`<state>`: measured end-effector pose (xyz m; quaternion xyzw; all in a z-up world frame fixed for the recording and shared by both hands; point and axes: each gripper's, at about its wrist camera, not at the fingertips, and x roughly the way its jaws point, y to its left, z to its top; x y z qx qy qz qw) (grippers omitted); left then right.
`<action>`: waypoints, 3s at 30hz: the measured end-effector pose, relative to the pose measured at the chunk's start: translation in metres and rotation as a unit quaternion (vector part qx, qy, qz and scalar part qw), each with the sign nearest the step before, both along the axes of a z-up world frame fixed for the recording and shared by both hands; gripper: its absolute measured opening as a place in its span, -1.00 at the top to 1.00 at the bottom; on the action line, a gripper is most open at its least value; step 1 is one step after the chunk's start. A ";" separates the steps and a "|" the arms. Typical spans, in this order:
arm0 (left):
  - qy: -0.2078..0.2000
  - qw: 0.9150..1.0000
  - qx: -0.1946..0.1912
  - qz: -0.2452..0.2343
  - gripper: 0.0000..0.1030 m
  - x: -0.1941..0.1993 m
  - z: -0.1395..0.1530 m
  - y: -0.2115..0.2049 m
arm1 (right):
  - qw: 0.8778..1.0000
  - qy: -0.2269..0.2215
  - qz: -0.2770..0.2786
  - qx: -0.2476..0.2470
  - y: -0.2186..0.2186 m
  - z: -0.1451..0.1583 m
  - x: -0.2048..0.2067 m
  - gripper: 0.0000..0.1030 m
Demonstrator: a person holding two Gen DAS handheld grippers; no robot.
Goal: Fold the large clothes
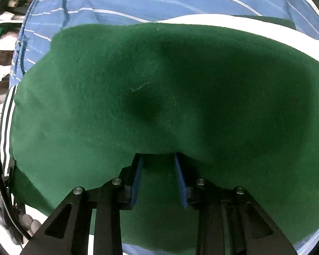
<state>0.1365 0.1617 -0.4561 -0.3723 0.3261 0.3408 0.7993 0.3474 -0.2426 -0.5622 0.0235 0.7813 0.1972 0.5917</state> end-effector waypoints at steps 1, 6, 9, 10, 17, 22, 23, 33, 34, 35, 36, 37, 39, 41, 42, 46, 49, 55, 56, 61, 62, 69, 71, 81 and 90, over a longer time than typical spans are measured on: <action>-0.004 1.000 0.002 0.001 0.56 0.000 0.007 0.001 | 1.000 0.000 -0.001 0.016 -0.003 0.008 0.000 0.35; -0.018 0.999 0.043 -0.008 0.58 0.010 0.050 0.024 | 0.996 -0.021 -0.041 0.076 -0.041 0.061 -0.011 0.33; -0.003 0.995 0.099 -0.033 0.58 0.014 0.075 0.034 | 0.994 -0.059 -0.061 0.071 -0.081 0.090 -0.011 0.27; 0.005 0.992 0.120 -0.047 0.58 0.016 0.082 0.032 | 0.993 -0.069 -0.068 0.063 -0.093 0.093 -0.013 0.27; -0.002 0.958 0.210 -0.196 0.58 0.049 0.126 -0.047 | 0.986 -0.068 -0.155 -0.011 -0.198 0.061 -0.024 0.26; -0.052 0.932 0.195 -0.302 0.60 0.084 0.147 -0.139 | 0.971 0.015 -0.231 0.057 -0.247 0.011 -0.057 0.26; -0.062 0.925 0.184 -0.327 0.60 0.091 0.147 -0.160 | 0.968 0.022 -0.238 0.072 -0.253 0.008 -0.062 0.26; -0.007 0.839 0.089 -0.536 0.60 0.136 0.051 -0.365 | 0.954 0.015 -0.283 0.097 -0.304 0.020 -0.086 0.27; 0.014 0.833 0.087 -0.546 0.60 0.140 0.035 -0.375 | 0.957 0.009 -0.280 0.080 -0.310 0.023 -0.088 0.27; 0.034 0.831 0.085 -0.549 0.60 0.142 0.019 -0.383 | 0.960 0.001 -0.275 0.059 -0.313 0.024 -0.088 0.27; 0.050 0.828 0.085 -0.551 0.60 0.142 0.004 -0.388 | 0.962 -0.008 -0.269 0.040 -0.322 0.027 -0.090 0.26; 0.071 0.822 0.088 -0.558 0.59 0.141 -0.009 -0.393 | 0.962 -0.012 -0.270 0.033 -0.329 0.029 -0.092 0.26; 0.095 0.812 0.103 -0.567 0.57 0.136 -0.016 -0.401 | 0.960 -0.033 -0.278 0.022 -0.345 0.037 -0.096 0.25; 0.101 0.805 0.118 -0.573 0.49 0.127 -0.012 -0.398 | 0.957 -0.074 -0.280 0.024 -0.354 0.050 -0.098 -0.06; 0.098 0.805 0.123 -0.573 0.37 0.123 -0.006 -0.396 | 0.955 -0.098 -0.277 0.034 -0.358 0.058 -0.098 -0.28; 0.075 0.808 0.108 -0.574 -0.78 0.102 0.017 -0.381 | 0.952 -0.117 -0.266 0.095 -0.355 0.081 -0.090 -0.32; 0.074 0.830 0.098 -0.544 -0.81 0.089 0.032 -0.358 | 0.949 -0.104 -0.259 0.146 -0.349 0.093 -0.088 -0.33; 0.166 0.895 0.168 -0.378 -0.81 0.045 0.039 -0.255 | 0.955 -0.079 -0.212 0.193 -0.288 0.084 -0.073 -0.39; 0.198 0.902 0.183 -0.336 -0.81 0.035 0.031 -0.232 | 0.960 -0.072 -0.200 0.184 -0.276 0.075 -0.067 -0.40; 0.318 0.913 0.170 -0.190 -0.81 0.005 -0.036 -0.145 | 0.980 -0.038 -0.153 0.122 -0.231 0.036 -0.053 -0.21; 0.334 0.911 0.161 -0.179 -0.81 0.004 -0.049 -0.137 | 0.984 -0.049 -0.143 0.099 -0.224 0.036 -0.053 0.29; 0.383 0.900 0.126 -0.166 -1.00 0.016 -0.124 -0.123 | 0.972 -0.135 -0.167 0.096 -0.227 0.114 -0.076 0.75; 0.378 0.903 0.118 -0.165 -1.00 0.021 -0.125 -0.120 | 0.968 -0.138 -0.184 0.096 -0.237 0.127 -0.081 0.75; 0.323 0.932 0.072 -0.147 -1.00 0.018 -0.059 -0.101 | 0.978 -0.043 -0.203 -0.020 -0.256 0.021 -0.070 0.13; 0.238 0.922 0.152 -0.265 -1.00 0.068 0.016 -0.196 | 0.967 -0.090 -0.217 0.094 -0.249 0.110 -0.100 0.09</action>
